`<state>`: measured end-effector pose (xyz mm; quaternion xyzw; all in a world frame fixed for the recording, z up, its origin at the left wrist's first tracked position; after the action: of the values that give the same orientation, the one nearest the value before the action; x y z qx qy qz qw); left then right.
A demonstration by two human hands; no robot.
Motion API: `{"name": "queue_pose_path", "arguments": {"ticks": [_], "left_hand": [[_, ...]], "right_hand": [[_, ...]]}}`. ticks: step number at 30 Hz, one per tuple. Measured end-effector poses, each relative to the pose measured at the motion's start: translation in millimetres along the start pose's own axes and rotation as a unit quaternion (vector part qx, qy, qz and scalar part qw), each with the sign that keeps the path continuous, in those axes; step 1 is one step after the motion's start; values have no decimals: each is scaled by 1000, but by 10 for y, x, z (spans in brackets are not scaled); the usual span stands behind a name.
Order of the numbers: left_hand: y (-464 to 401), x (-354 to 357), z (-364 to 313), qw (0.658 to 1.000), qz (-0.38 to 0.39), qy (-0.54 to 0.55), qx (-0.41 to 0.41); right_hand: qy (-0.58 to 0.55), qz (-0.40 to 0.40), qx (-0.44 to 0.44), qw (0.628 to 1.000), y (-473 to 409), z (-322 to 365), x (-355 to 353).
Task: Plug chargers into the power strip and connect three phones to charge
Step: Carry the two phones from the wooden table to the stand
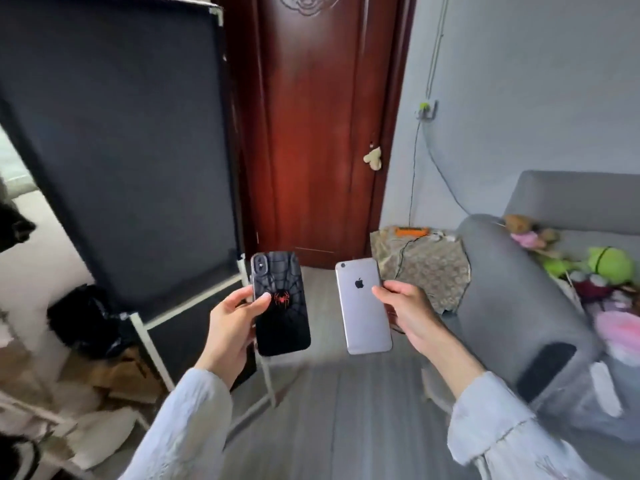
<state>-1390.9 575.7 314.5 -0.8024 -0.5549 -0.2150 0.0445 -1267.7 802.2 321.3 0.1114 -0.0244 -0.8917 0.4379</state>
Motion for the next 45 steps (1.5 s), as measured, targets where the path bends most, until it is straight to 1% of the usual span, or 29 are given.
{"name": "queue_pose_path", "arguments": {"ticks": [3, 6, 9, 12, 19, 22, 26, 31, 36, 41, 45], "left_hand": [[-615, 654, 82, 998, 56, -5, -9], [-1171, 1266, 256, 995, 93, -14, -21], [-1753, 1803, 494, 992, 115, -20, -39], [-2359, 2365, 719, 991, 124, -28, -48], [-3585, 3662, 953, 989, 127, -56, -43], [-4045, 4154, 1016, 988, 129, -66, -44], [-4674, 4742, 1265, 987, 138, -70, -54], [-5624, 5379, 1701, 984, 141, -77, -82], [-6667, 6042, 2010, 984, 126, -67, -108], [-7359, 6528, 2282, 982, 104, -70, -139], [-7703, 6737, 2559, 979, 86, -78, -167]], "right_hand": [[-3, -58, 1, 998, -536, 51, -420], [-3, -99, 2, 995, -1088, 58, -850], [-19, -133, 9, 991, -1716, 32, -1265], [-32, -149, 14, 988, -2399, -2, -1678], [-62, -183, 29, 981, -3855, 77, -2727], [-65, -187, 31, 980, -4344, 127, -3065], [-58, -199, 33, 978, -5037, 71, -3501], [-45, -207, 42, 976, -6123, -68, -3947], [-18, -208, 68, 976, -7261, -143, -4335], [-6, -202, 99, 974, -7997, -237, -4638], [5, -192, 122, 974, -8433, -401, -4846]]}}
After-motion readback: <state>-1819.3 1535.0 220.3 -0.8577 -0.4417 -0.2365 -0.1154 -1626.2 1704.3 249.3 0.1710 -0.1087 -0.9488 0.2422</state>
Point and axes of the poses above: each hand's wrist, its own y-axis away from the middle knuckle, its own x-axis out of the palm, z = x × y, the point moved 6 cm from there along -y, towards the middle knuckle, and after that the axes turned 9 degrees about y, right-handed, at the moved point
